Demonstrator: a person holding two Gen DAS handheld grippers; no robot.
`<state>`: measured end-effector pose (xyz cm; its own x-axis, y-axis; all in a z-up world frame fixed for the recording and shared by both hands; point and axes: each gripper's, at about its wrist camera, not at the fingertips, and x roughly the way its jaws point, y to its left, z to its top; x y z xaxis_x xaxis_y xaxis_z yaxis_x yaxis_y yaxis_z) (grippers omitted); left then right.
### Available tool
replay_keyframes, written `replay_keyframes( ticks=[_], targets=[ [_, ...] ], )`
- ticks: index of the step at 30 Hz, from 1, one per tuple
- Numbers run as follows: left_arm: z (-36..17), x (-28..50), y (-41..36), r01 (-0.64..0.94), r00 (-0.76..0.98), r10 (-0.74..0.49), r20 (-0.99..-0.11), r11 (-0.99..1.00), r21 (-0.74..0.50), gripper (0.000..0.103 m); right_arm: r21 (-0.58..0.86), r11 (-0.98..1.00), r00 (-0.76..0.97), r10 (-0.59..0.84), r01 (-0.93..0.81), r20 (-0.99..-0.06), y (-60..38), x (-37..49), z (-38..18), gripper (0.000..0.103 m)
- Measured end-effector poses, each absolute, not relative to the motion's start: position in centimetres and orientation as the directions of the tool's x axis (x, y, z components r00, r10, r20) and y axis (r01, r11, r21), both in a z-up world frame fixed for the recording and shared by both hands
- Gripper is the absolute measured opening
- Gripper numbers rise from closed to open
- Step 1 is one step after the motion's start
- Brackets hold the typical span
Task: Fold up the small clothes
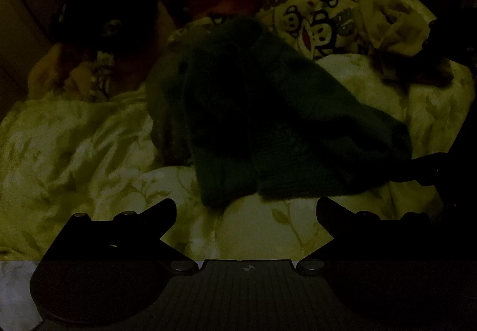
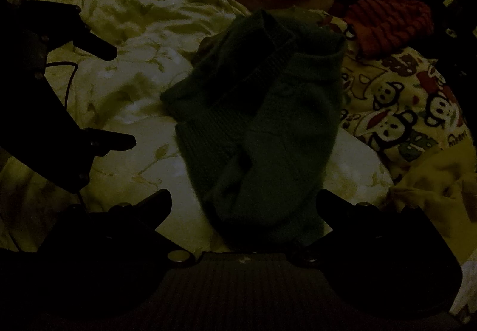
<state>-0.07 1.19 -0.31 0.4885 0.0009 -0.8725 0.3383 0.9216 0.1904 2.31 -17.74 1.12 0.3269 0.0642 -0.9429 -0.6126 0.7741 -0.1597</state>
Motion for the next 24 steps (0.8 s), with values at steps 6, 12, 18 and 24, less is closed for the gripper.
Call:
replay_keyframes(
  ticks=[6,12,18,24],
  targets=[
    [-0.25,0.00,1.07,0.334,0.488,0.004,-0.873,0.923,0.191,0.103,-0.158,0.775,0.327,0.067,-0.612,-0.943,-17.69,2.30,1.12,0.103],
    [-0.21,0.06,1.13,0.336,0.487,0.003,-0.874,0.923,0.190,0.103,-0.155,0.775,0.326,0.069,-0.613,-0.943,-17.75,2.33,1.09,0.103],
    [-0.20,0.07,1.21,0.334,0.489,0.002,-0.872,0.923,0.189,0.103,-0.156,0.775,0.327,0.069,-0.612,-0.942,-17.84,2.32,1.12,0.103],
    [-0.22,0.09,1.24,0.337,0.486,0.001,-0.874,0.922,0.189,0.103,-0.152,0.776,0.325,0.071,-0.612,-0.943,-17.84,2.34,1.05,0.103]
  ],
)
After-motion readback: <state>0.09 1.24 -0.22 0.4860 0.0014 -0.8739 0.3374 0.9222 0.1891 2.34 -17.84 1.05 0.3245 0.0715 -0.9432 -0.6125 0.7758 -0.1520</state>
